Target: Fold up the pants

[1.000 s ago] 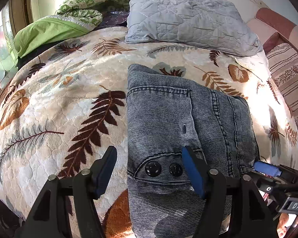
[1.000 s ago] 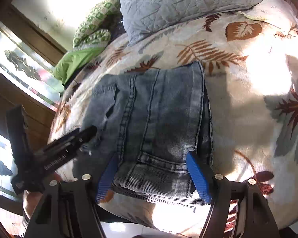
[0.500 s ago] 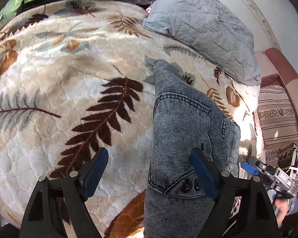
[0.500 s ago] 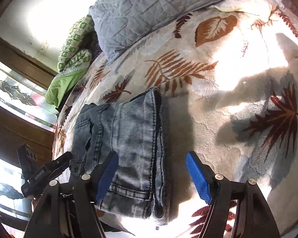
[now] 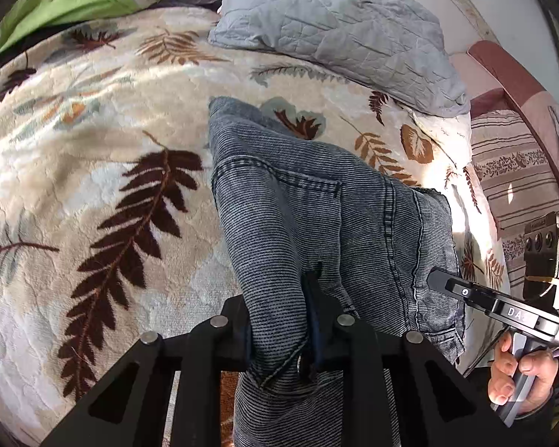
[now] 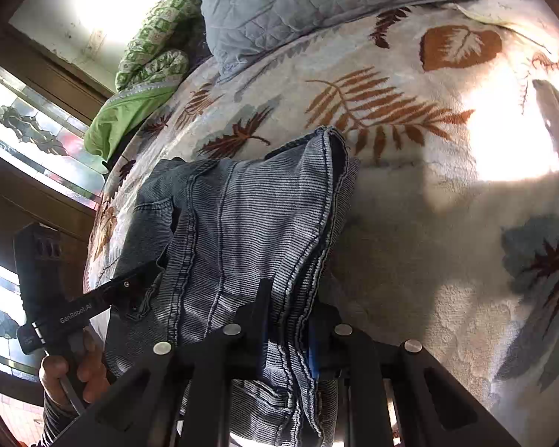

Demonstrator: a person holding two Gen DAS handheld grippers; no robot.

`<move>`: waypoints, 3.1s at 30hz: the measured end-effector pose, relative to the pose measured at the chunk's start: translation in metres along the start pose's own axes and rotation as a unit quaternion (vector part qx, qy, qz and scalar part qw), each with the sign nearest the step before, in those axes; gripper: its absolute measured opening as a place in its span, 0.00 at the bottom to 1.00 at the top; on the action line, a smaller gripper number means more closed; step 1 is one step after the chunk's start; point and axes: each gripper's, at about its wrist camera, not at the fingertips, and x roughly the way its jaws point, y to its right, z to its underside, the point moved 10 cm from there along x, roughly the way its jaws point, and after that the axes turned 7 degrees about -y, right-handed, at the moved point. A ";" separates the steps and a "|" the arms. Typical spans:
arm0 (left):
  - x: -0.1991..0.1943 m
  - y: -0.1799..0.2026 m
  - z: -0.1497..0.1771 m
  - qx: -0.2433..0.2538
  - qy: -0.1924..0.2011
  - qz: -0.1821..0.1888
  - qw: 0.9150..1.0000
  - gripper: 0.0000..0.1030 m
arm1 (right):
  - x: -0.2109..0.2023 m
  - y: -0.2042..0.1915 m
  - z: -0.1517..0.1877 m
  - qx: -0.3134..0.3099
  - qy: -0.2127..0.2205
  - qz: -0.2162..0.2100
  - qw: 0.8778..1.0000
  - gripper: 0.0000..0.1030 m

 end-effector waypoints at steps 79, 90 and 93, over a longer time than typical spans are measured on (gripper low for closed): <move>-0.136 0.028 0.034 0.028 0.160 -0.203 0.966 0.98 | -0.106 -0.084 0.056 -0.139 0.165 0.208 0.954 0.95; -0.124 0.032 0.030 0.034 0.140 -0.169 0.975 0.99 | -0.106 -0.079 0.054 -0.138 0.163 0.205 0.955 0.95; -0.117 0.030 0.029 0.033 0.132 -0.162 0.977 1.00 | -0.102 -0.079 0.054 -0.138 0.160 0.204 0.956 0.95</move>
